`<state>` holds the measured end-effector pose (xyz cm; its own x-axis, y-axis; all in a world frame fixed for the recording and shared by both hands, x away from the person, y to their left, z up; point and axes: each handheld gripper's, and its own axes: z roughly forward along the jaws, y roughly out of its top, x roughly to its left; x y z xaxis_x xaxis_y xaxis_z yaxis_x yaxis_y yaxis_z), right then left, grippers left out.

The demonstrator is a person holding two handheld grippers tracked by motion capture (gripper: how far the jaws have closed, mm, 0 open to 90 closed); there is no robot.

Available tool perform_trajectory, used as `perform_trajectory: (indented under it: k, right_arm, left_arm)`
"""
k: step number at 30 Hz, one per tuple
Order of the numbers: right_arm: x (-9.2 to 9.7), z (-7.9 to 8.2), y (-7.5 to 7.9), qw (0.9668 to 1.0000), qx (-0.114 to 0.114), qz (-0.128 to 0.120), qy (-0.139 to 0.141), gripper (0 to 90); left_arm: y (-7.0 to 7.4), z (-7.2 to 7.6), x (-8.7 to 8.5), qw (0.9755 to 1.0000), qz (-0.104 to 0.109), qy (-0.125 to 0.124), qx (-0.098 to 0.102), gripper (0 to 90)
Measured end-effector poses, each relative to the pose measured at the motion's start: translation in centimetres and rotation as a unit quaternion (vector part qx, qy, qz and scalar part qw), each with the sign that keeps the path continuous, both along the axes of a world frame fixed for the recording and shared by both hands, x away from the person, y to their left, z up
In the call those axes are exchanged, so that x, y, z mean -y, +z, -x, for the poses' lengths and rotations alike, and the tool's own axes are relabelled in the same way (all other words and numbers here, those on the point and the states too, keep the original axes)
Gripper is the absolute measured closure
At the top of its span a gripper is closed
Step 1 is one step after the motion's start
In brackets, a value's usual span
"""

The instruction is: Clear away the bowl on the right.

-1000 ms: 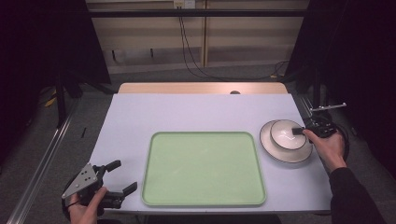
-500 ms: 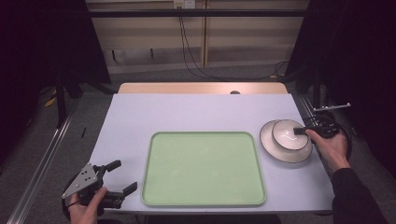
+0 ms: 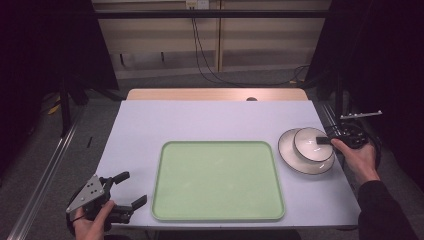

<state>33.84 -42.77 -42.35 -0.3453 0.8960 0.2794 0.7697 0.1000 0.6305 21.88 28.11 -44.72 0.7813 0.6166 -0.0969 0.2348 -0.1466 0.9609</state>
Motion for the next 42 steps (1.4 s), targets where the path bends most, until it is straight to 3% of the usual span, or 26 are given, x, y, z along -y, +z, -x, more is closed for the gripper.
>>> perform_trajectory:
  k: [6, 22, 42]
  right_arm:
    - [-0.4, 0.2, 0.5, 0.9999, 0.007, -0.002, 0.014, 82.6]
    - [-3.7, 0.1, 2.0, 0.9975, 0.022, -0.001, 0.067, 82.5]
    - [-7.0, -0.4, 2.3, 0.9942, 0.009, 0.007, 0.107, 82.4]
  left_arm:
    - [0.0, 0.0, 0.0, 1.0000, -0.003, 0.001, 0.002, 1.5]
    - [0.1, 0.1, 0.0, 1.0000, 0.001, 0.002, 0.002, 1.5]
    - [0.1, 0.0, 0.0, 1.0000, 0.000, 0.003, 0.003, 1.5]
